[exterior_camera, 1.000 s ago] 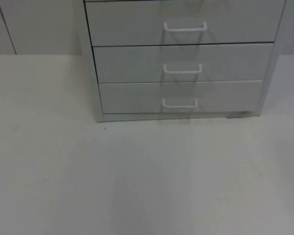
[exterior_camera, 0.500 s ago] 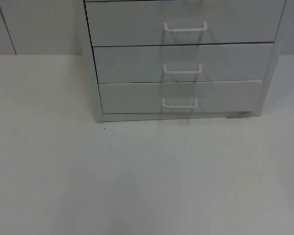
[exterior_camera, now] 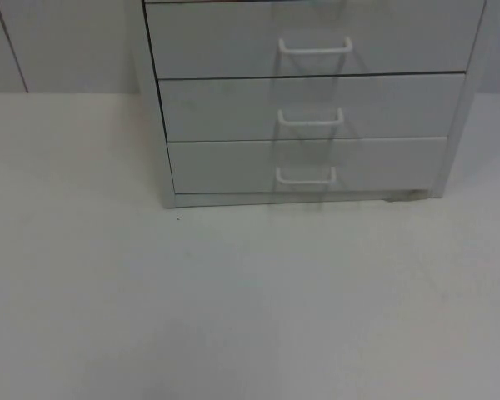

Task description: Open the drawer with the left hand, place the block into the drawer with the right hand, then close the drawer with the left hand.

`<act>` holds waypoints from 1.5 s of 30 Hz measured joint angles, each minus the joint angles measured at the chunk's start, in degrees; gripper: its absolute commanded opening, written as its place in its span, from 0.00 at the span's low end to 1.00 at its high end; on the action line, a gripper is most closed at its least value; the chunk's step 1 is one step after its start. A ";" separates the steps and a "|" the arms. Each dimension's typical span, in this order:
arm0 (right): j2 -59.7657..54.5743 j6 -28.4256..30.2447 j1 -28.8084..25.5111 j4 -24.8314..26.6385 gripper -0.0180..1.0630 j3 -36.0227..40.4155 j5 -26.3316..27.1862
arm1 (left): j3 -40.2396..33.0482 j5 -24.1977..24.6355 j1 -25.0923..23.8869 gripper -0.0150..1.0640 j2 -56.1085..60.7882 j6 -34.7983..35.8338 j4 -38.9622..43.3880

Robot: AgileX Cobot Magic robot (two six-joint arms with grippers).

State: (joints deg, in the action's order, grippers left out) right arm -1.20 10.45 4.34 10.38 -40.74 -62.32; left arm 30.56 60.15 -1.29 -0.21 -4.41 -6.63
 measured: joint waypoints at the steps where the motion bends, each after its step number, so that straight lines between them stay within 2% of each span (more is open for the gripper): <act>1: 0.36 -0.32 0.00 -0.14 0.76 0.18 -0.46 | -0.45 0.53 0.25 0.01 0.00 0.32 0.25; 7: 1.07 -2.52 0.00 -4.03 0.76 3.35 -5.20 | -0.82 1.42 0.40 0.01 0.00 0.98 0.93; 12: 1.07 -3.77 0.00 -6.74 0.76 5.99 -5.96 | -0.82 2.63 0.40 0.01 0.00 1.30 2.68; 18: 1.07 -4.09 0.00 -7.30 0.76 8.88 -4.95 | -1.99 2.28 0.40 0.01 0.00 1.43 3.41; 23: 1.07 -4.23 0.00 -7.20 0.76 10.76 -1.09 | -1.99 2.06 0.40 0.01 0.00 2.69 4.54; 35: 1.07 -4.44 0.00 -7.20 0.76 10.79 -0.55 | -1.99 2.06 0.40 0.01 0.00 3.95 5.32; 38: 1.07 -4.44 0.00 -7.20 0.81 10.79 -0.55 | -1.99 2.06 0.40 0.02 0.00 3.95 5.32; 40: 1.07 -4.44 0.00 -7.20 0.91 10.79 -0.55 | -1.99 2.06 0.40 0.11 0.00 3.95 5.32; 41: 1.07 -4.44 0.00 -7.20 0.91 10.79 -0.55 | -1.99 2.06 0.40 0.11 0.00 3.95 5.32; 42: 1.07 -4.44 0.00 -7.20 0.98 10.79 -0.55 | -1.99 2.06 0.40 0.18 0.00 3.95 5.32; 44: 1.07 -4.44 0.00 -7.20 0.99 10.79 -0.55 | -1.99 2.06 0.40 0.38 0.00 3.95 5.32; 45: 1.07 -4.44 0.00 -7.20 0.99 10.79 -0.55 | -1.99 2.06 0.40 0.52 0.00 3.95 5.32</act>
State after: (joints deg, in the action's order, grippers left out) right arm -0.13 6.01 4.34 3.18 -29.95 -62.87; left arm 28.57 62.20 -0.89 -0.21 -0.46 -1.31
